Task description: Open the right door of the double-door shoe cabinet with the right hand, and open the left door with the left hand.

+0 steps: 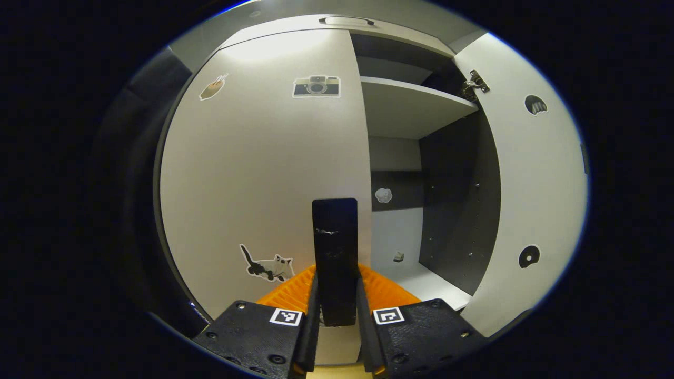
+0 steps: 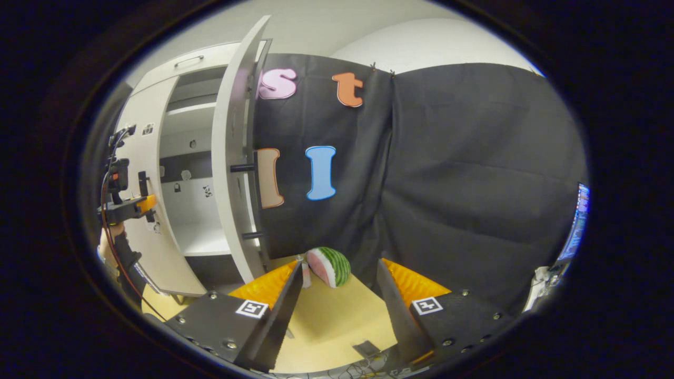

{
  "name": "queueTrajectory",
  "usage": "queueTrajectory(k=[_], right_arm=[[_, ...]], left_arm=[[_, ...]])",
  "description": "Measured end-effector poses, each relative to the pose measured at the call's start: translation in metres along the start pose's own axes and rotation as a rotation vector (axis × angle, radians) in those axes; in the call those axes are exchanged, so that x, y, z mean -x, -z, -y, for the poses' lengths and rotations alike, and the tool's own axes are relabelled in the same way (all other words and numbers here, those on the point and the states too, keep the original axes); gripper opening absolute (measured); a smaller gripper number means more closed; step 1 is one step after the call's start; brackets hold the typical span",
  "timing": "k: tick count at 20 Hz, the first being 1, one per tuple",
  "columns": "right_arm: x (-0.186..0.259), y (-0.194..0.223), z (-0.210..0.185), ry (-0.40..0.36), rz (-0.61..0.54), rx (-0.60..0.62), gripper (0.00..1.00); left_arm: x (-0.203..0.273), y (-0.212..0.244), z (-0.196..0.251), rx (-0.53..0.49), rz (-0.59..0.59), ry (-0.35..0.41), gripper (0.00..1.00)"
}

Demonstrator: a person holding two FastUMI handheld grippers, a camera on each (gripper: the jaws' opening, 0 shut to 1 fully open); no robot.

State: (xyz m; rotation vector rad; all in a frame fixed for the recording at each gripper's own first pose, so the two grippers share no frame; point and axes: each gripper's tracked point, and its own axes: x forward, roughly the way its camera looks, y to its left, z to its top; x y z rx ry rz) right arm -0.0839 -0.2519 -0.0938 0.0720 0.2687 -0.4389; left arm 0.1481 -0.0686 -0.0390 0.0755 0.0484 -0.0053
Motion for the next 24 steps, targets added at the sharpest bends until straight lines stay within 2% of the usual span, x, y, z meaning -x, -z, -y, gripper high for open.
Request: queueTrajectory(k=[1, 2, 7, 13, 14, 15, 24], right_arm=[[0.002, 0.0, 0.002, 0.0, 0.0, 0.004, 0.81], [0.003, 0.001, 0.004, 0.0, 0.0, 0.007, 0.84], [0.01, 0.001, 0.014, 0.004, 0.0, -0.008, 0.84], [0.013, 0.004, 0.022, 0.008, -0.005, -0.036, 0.84], [0.014, 0.007, 0.022, 0.007, -0.009, -0.041, 0.8], [0.015, 0.009, 0.023, 0.005, -0.015, -0.047, 0.81], [0.016, 0.015, 0.009, -0.079, -0.042, -0.075, 0.87]], left_arm=[[0.001, 0.0, 0.0, 0.002, -0.002, 0.004, 0.34], [0.001, 0.001, 0.0, 0.008, -0.006, 0.007, 0.33], [0.002, 0.002, 0.001, 0.013, -0.022, 0.02, 0.26], [0.015, 0.003, 0.0, 0.034, -0.028, 0.037, 0.25], [0.02, 0.003, 0.0, 0.034, -0.029, 0.041, 0.25], [0.025, 0.003, -0.001, 0.036, -0.028, 0.045, 0.25], [0.071, 0.003, -0.011, 0.07, -0.034, 0.111, 0.26]])
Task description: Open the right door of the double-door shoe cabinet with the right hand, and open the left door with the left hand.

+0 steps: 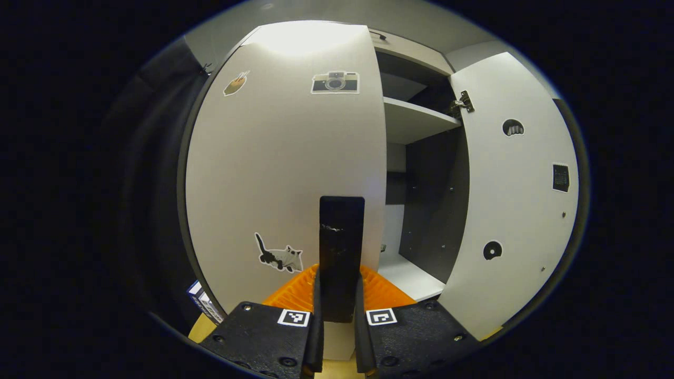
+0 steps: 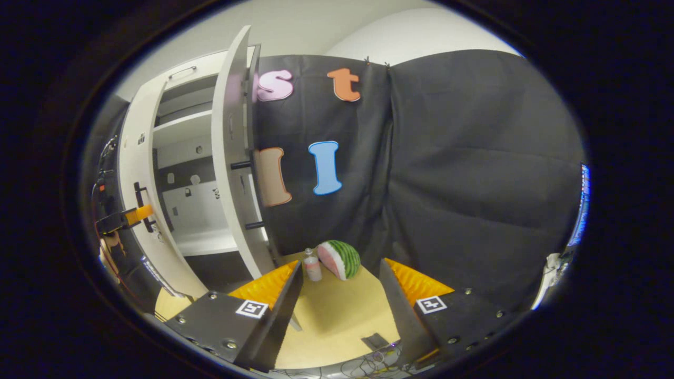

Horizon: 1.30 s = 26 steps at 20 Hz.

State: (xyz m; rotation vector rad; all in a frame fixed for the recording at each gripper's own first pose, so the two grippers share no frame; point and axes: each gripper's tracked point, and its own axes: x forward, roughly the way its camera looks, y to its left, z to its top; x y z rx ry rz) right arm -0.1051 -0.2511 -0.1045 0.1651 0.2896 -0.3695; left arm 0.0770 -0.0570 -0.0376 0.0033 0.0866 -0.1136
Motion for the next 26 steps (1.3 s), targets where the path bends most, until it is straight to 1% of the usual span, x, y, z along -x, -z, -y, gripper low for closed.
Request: queueTrajectory(k=[6, 13, 16, 20, 22, 26], right_arm=[[-0.007, 0.001, -0.022, -0.039, -0.005, 0.019, 0.87], [-0.017, 0.008, -0.036, -0.049, -0.013, -0.014, 0.87], [-0.021, 0.011, -0.032, -0.033, -0.017, -0.019, 0.87], [-0.028, 0.009, -0.023, -0.007, -0.014, -0.033, 0.87], [-0.032, 0.008, -0.016, 0.012, -0.011, -0.031, 0.87], [-0.037, 0.005, -0.012, 0.022, -0.009, -0.044, 0.87]], left_arm=[[0.021, 0.0, -0.004, 0.003, -0.002, 0.038, 0.25], [0.033, 0.001, -0.007, 0.001, 0.002, 0.089, 0.25], [0.039, 0.001, -0.009, -0.007, 0.012, 0.106, 0.26], [0.049, 0.0, -0.013, -0.007, 0.021, 0.123, 0.25], [0.054, -0.001, -0.016, -0.013, 0.023, 0.126, 0.25], [0.062, 0.0, -0.021, -0.003, 0.024, 0.126, 0.25]])
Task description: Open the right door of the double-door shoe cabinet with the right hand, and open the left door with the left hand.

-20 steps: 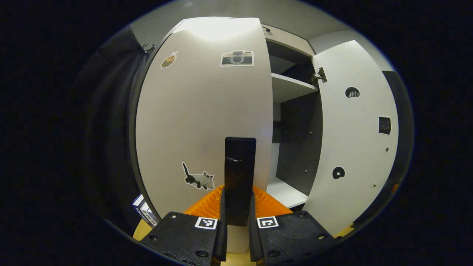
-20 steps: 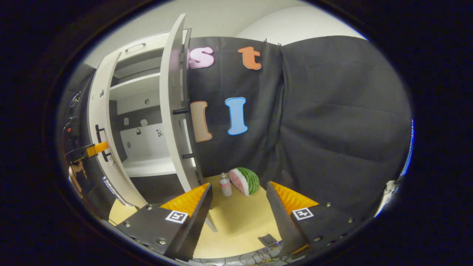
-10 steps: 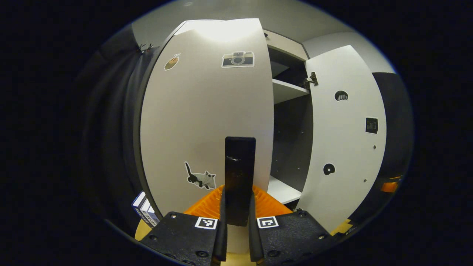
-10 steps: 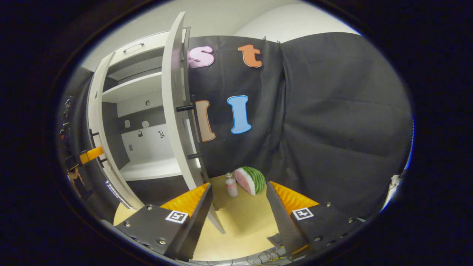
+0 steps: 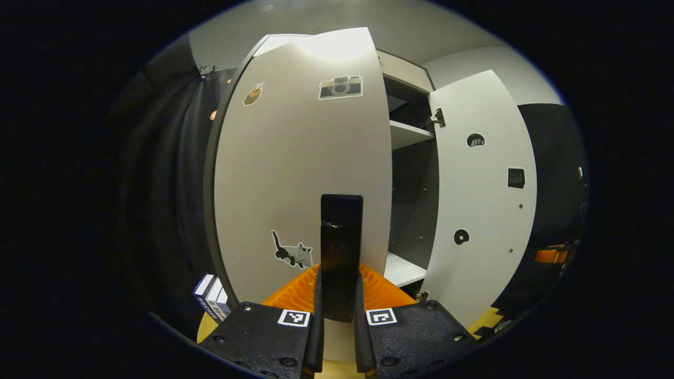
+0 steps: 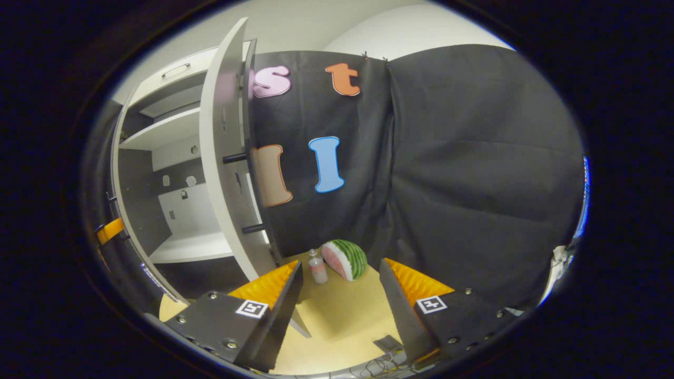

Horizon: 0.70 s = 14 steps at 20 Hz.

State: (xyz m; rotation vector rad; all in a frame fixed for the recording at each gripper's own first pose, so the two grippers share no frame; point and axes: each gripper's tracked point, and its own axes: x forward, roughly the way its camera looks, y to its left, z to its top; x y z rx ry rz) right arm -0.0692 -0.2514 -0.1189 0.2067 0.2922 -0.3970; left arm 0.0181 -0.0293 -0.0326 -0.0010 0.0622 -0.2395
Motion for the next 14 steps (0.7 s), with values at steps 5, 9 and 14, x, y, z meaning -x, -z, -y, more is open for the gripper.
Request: queueTrajectory(k=[5, 9, 14], right_arm=[[-0.004, 0.002, -0.002, -0.002, -0.003, -0.006, 0.87], [-0.007, 0.004, -0.003, 0.009, -0.004, -0.009, 0.87], [-0.006, 0.015, -0.006, 0.016, -0.015, -0.028, 0.87]], left_arm=[[0.016, 0.0, -0.009, 0.002, -0.005, -0.014, 0.24], [0.036, 0.0, -0.023, 0.002, -0.004, -0.035, 0.25], [0.057, 0.0, -0.042, -0.015, -0.007, -0.063, 0.24]])
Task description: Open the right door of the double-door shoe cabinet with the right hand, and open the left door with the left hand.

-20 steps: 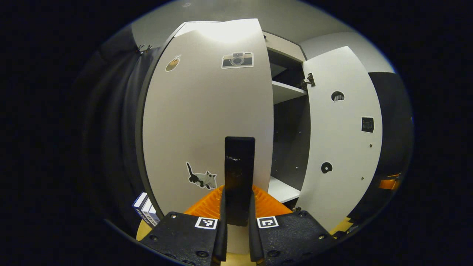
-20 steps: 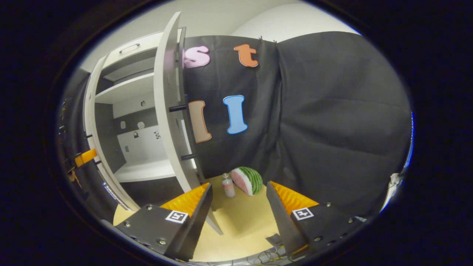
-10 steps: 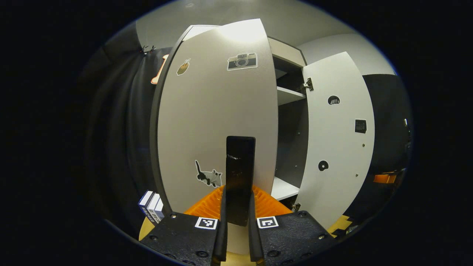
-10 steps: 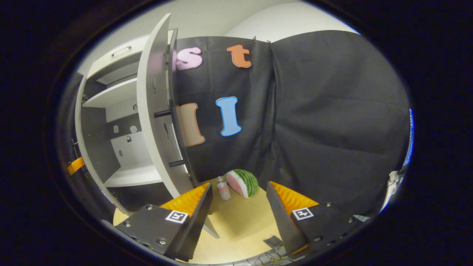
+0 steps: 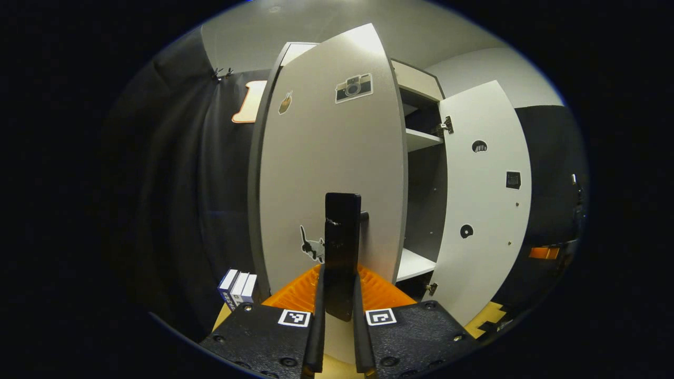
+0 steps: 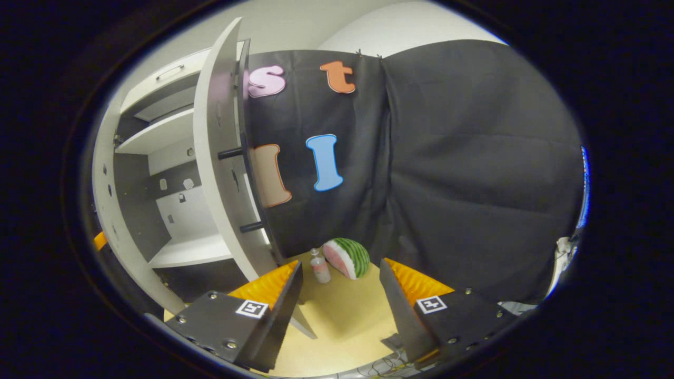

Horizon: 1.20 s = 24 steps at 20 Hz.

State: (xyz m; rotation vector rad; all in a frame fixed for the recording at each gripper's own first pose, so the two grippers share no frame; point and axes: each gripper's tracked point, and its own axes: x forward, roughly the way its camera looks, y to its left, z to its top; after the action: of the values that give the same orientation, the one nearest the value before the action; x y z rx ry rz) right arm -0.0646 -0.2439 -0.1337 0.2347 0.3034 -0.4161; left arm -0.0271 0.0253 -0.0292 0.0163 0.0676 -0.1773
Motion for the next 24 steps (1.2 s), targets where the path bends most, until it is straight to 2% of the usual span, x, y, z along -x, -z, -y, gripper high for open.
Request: queueTrajectory(k=[6, 10, 11, 12, 13, 17, 20, 23, 24], right_arm=[[0.001, 0.007, -0.003, 0.008, -0.015, -0.031, 0.87], [-0.001, 0.01, -0.009, 0.0, -0.021, -0.036, 0.87], [-0.002, 0.01, -0.012, -0.005, -0.021, -0.034, 0.87], [-0.003, 0.01, -0.015, -0.01, -0.021, -0.032, 0.87], [-0.004, 0.009, -0.019, -0.015, -0.021, -0.028, 0.87], [-0.011, 0.008, -0.03, -0.037, -0.018, -0.021, 0.87], [-0.016, 0.007, -0.037, -0.046, -0.018, -0.017, 0.87], [-0.019, 0.005, -0.04, -0.051, -0.009, -0.02, 0.87], [-0.02, 0.005, -0.041, -0.052, -0.01, -0.02, 0.87]], left_arm=[[0.025, -0.002, -0.032, -0.017, -0.005, -0.069, 0.2], [0.039, -0.002, -0.061, -0.057, -0.02, -0.122, 0.13], [0.04, -0.003, -0.068, -0.055, -0.021, -0.136, 0.08], [0.041, -0.004, -0.076, -0.039, -0.026, -0.151, 0.1], [0.044, -0.004, -0.082, -0.023, -0.025, -0.163, 0.08], [0.051, -0.002, -0.118, -0.033, -0.029, -0.258, 0.01], [0.056, -0.004, -0.114, 0.022, -0.017, -0.225, 0.01], [0.054, -0.001, -0.118, -0.03, -0.012, -0.232, 0.03], [0.055, -0.002, -0.117, -0.033, -0.01, -0.23, 0.0]])
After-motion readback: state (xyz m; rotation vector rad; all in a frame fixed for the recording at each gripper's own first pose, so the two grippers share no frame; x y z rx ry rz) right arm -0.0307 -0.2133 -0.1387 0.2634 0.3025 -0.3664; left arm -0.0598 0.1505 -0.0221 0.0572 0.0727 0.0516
